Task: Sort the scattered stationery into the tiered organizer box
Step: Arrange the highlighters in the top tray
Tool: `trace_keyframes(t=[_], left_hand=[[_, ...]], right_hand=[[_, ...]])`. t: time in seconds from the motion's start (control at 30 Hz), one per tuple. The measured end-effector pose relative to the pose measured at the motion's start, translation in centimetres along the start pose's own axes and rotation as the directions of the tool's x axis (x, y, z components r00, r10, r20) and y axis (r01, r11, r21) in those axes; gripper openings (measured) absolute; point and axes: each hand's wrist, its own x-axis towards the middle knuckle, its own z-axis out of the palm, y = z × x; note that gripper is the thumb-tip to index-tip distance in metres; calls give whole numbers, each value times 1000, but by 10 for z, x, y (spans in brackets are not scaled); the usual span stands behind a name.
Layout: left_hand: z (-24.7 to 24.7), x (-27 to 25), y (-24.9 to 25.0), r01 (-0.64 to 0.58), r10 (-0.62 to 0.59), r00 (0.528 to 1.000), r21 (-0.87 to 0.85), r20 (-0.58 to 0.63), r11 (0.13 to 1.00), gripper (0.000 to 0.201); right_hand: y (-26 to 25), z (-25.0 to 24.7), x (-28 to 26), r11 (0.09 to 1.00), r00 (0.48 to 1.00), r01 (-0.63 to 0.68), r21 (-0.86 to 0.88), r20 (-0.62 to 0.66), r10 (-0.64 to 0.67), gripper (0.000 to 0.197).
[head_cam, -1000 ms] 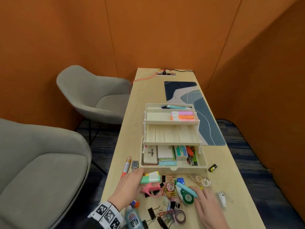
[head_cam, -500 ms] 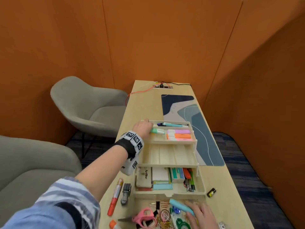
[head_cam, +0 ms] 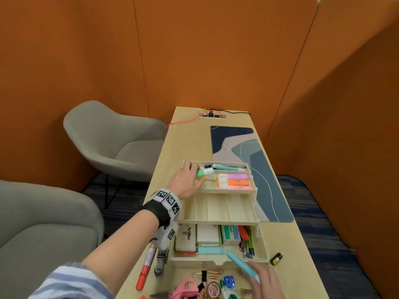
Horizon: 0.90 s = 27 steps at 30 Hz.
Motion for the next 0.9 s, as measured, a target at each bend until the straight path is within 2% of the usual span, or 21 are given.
trace_keyframes(t=[0.13, 0.17, 0.3, 0.43, 0.53, 0.63, 0.7, 0.77, 0.9], left_hand=[[0, -6, -4, -61, 56, 996, 72, 76, 995, 25], [0, -5, -4, -73, 63, 993, 102, 98, 992, 25], [0, 5, 1, -87, 53, 987, 222, 153, 971, 29], [1, 14, 6, 20, -32, 992, 97, 124, 995, 29], [4, 16, 4, 77, -80, 991, 33, 103, 996, 27], [1, 14, 3, 87, -89, 990, 24, 105, 996, 23], [-4, 9, 3, 101, -99, 993, -17, 56, 995, 24], [-11, -2, 0, 124, -130, 990, -107, -53, 987, 24], [-18, -40, -19, 153, -201, 954, -216, -224, 964, 21]], right_hand=[[-6, -4, 9, 998, 998, 51, 26, 38, -52, 95], [-7, -6, 11, 997, 997, 73, 24, 37, -74, 96], [-15, -16, 6, 994, 994, 104, 19, 37, -104, 76], [-21, -22, 5, 994, 992, 108, 34, 69, -110, 71], [-26, -33, 23, 979, 981, 194, 60, 7, -195, 42], [-37, -52, 64, 977, 982, 187, 105, -44, -184, 31], [-47, -65, 102, 980, 981, 184, 70, -71, -179, 27], [-56, -71, 142, 980, 980, 191, 50, -72, -187, 25], [-72, -59, 203, 972, 971, 235, -2, 49, -234, 25]])
